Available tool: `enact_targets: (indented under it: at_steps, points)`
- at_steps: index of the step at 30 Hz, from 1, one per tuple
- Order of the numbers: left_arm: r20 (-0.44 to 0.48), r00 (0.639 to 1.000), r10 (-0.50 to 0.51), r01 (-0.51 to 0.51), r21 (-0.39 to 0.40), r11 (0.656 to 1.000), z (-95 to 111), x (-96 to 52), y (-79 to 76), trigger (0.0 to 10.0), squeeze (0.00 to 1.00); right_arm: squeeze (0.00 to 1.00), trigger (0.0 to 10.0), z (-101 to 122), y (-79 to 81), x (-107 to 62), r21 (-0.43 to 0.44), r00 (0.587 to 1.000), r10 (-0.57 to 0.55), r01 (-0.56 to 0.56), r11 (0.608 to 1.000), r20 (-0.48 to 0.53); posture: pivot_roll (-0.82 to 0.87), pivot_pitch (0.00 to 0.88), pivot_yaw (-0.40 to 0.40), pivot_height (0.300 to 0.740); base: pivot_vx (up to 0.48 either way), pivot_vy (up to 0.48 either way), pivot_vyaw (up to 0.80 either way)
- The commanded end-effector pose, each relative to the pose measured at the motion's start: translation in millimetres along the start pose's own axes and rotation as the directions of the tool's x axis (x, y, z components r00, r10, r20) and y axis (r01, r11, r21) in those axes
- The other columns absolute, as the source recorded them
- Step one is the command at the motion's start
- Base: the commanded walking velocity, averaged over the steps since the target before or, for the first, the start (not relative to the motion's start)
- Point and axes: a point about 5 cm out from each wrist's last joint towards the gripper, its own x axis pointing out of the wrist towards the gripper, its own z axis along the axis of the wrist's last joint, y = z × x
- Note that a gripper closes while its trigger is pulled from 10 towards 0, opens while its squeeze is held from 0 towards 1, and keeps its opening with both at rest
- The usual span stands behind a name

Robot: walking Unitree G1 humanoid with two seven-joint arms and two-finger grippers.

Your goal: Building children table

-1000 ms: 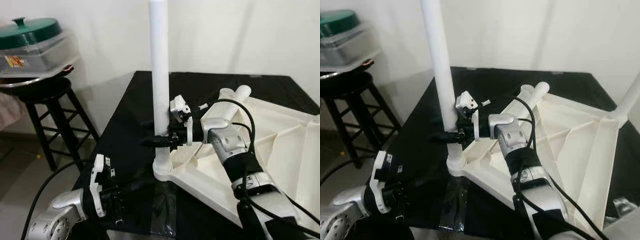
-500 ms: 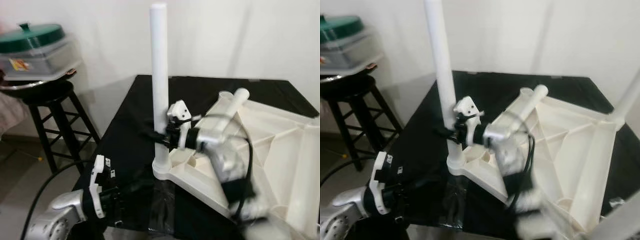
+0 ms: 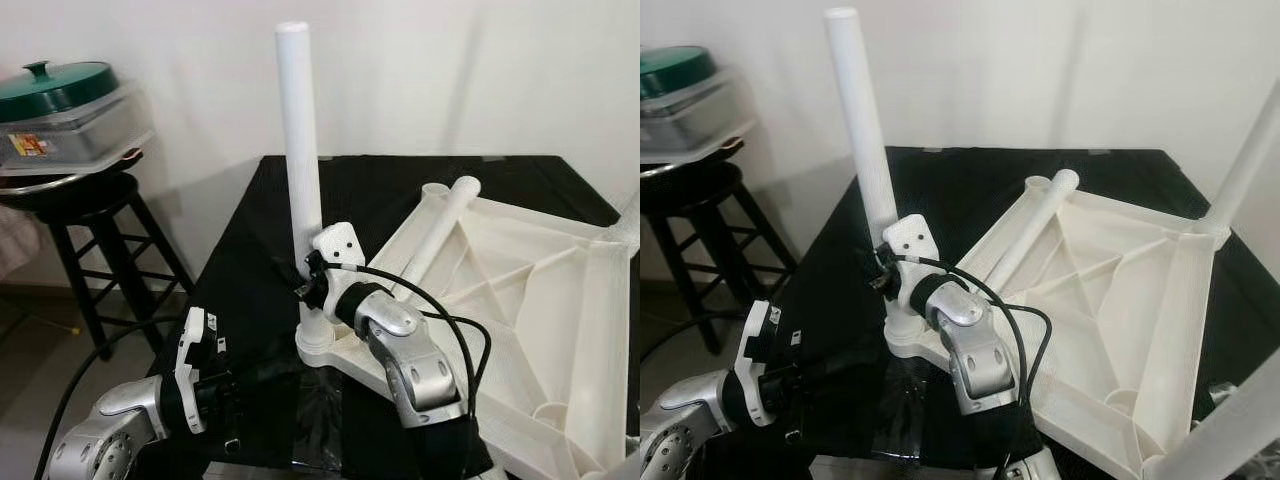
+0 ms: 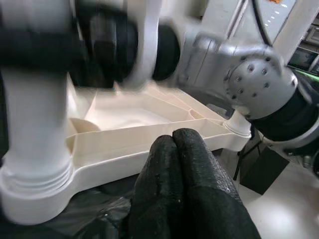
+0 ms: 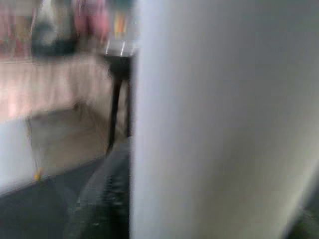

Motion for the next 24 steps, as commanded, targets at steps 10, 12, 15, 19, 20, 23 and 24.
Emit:
enact_targets:
  at_steps: [10,12,15,19,20,23,24]
  points:
    - [-0.002,1.0,0.014,-0.014,0.009,1.0,0.4,-0.9,2.4,10.0,0.0,0.89,10.0,30.7,-32.5,-21.7,-0.159,0.853,0.517,-0.502,0.85,0.071,-0.05,0.0,0.013,0.74,0.0,0.0,0.0]
    - [0.0,1.0,0.016,-0.016,0.009,1.0,-0.4,-0.3,1.7,10.0,0.0,0.0,10.0,36.6,-48.3,-21.7,-0.152,0.793,0.608,-0.598,0.787,0.033,-0.04,0.0,0.008,0.74,0.0,0.0,0.0]
    - [-0.001,1.0,0.017,-0.017,0.008,1.0,-1.4,0.2,1.0,10.0,0.0,0.0,10.0,44.6,-62.9,-17.8,-0.13,0.762,0.648,-0.64,0.757,0.021,-0.04,0.0,0.007,0.74,0.0,0.0,0.0]
    - [-0.002,1.0,0.017,-0.017,0.007,1.0,-2.1,0.5,0.2,10.0,0.0,0.0,2.4,45.5,-68.8,-13.3,-0.104,0.748,0.663,-0.658,0.746,0.022,-0.03,0.0,0.004,0.74,0.0,0.0,0.0]
    - [-0.002,1.0,0.017,-0.017,0.006,1.0,-2.3,0.5,-0.1,10.0,0.0,0.0,2.4,45.2,-71.0,-12.1,-0.086,0.74,0.672,-0.668,0.739,0.028,-0.03,0.0,0.004,0.74,0.0,0.0,0.0]
    - [-0.003,1.0,0.017,-0.017,0.006,1.0,-2.5,0.5,-0.3,10.0,0.0,0.0,0.0,44.9,-72.4,-11.5,-0.076,0.734,0.678,-0.675,0.734,0.032,-0.03,0.0,0.004,0.74,0.0,0.0,0.0]
    - [-0.003,1.0,0.017,-0.017,0.006,1.0,-2.5,0.5,-0.3,10.0,0.0,0.0,0.0,44.9,-72.4,-11.5,-0.076,0.734,0.678,-0.675,0.734,0.032,-0.03,0.0,0.004,0.74,0.0,0.0,0.0]
